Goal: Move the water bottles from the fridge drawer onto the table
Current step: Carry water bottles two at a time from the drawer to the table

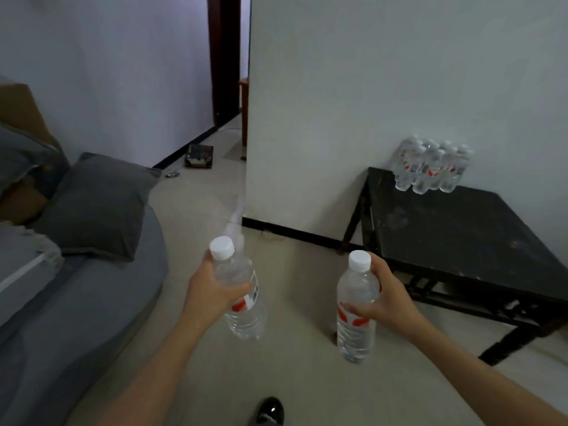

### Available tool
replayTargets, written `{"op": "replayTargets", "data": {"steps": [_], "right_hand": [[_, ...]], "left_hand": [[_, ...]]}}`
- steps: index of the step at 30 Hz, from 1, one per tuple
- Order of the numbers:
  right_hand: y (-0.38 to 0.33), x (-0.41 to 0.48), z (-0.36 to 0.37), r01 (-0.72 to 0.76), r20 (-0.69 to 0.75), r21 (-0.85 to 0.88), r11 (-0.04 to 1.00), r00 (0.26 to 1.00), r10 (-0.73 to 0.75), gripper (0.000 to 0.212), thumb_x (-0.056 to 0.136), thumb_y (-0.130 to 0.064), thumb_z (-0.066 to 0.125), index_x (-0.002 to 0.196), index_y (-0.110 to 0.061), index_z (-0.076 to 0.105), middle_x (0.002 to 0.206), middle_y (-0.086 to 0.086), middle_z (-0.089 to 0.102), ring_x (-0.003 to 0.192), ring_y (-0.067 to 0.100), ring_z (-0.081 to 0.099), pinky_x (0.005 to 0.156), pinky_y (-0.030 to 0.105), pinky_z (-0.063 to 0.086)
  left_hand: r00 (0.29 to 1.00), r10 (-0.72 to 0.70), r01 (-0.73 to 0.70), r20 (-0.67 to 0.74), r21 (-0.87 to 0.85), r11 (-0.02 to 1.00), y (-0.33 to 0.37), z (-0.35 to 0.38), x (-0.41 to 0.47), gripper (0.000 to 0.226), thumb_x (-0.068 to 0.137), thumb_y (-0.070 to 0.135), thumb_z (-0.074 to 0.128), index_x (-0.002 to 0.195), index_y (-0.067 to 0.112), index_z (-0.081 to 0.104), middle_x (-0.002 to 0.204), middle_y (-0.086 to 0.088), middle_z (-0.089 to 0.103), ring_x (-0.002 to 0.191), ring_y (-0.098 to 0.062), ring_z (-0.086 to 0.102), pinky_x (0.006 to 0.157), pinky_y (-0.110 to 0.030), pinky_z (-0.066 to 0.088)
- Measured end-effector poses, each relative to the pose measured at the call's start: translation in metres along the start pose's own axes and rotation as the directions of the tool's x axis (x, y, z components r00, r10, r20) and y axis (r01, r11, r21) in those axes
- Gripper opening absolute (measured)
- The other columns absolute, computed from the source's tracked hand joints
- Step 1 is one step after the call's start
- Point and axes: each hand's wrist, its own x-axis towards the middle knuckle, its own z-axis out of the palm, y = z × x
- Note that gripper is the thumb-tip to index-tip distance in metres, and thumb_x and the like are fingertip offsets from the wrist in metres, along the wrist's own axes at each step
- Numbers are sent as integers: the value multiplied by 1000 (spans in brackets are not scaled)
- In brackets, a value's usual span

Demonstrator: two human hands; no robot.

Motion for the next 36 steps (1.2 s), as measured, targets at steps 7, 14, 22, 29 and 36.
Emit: {"op": "replayTargets", "data": {"steps": [7, 14, 22, 29, 36], "right_hand": [[26, 107, -20, -19, -110, 55, 998, 994, 25, 77, 63, -7, 81, 105, -50, 34, 103, -20, 49, 94, 0, 51, 81, 24, 43], [55, 209, -28, -71, -244, 120, 990, 965, 99, 81, 66, -7, 80, 121, -37, 29, 112, -8, 46, 110, 15, 46, 94, 38, 45], [92, 270, -27, -194, -348, 49, 980, 916, 199, 77, 63, -14, 82, 115, -41, 32, 98, -24, 47, 101, 7, 49, 94, 32, 44], [114, 343, -50, -292, -516, 56, 955, 811, 278, 71, 65, -10, 80, 101, -52, 36, 98, -22, 49, 90, -3, 52, 78, 20, 43], [126, 383, -70, -450, -692, 86, 889, 615, 378, 72, 64, -8, 81, 101, -50, 36, 98, -25, 45, 97, 3, 49, 83, 25, 42]], "left_hand": [[995, 91, -93, 49, 48, 994, 27, 35, 112, 59, 61, 26, 83, 107, 29, 46, 91, 19, 57, 90, -13, 59, 79, -32, 47], [985, 173, -174, 12, 82, 981, 49, 66, 213, 62, 58, 19, 84, 104, 24, 43, 89, 6, 54, 86, -16, 53, 76, -28, 38], [976, 103, -108, 194, 15, 994, 39, 134, 307, 79, 35, 50, 72, 106, 25, 49, 87, 13, 59, 82, -13, 58, 77, -28, 45], [915, 160, -160, 371, -32, 987, 59, 211, 434, 55, 49, 42, 76, 93, 22, 51, 82, 0, 64, 79, -21, 62, 73, -31, 46], [765, 258, -274, 591, -64, 960, 86, 277, 528, 41, 65, 16, 79, 97, 21, 55, 85, 7, 63, 81, -13, 61, 69, -26, 43]]}}
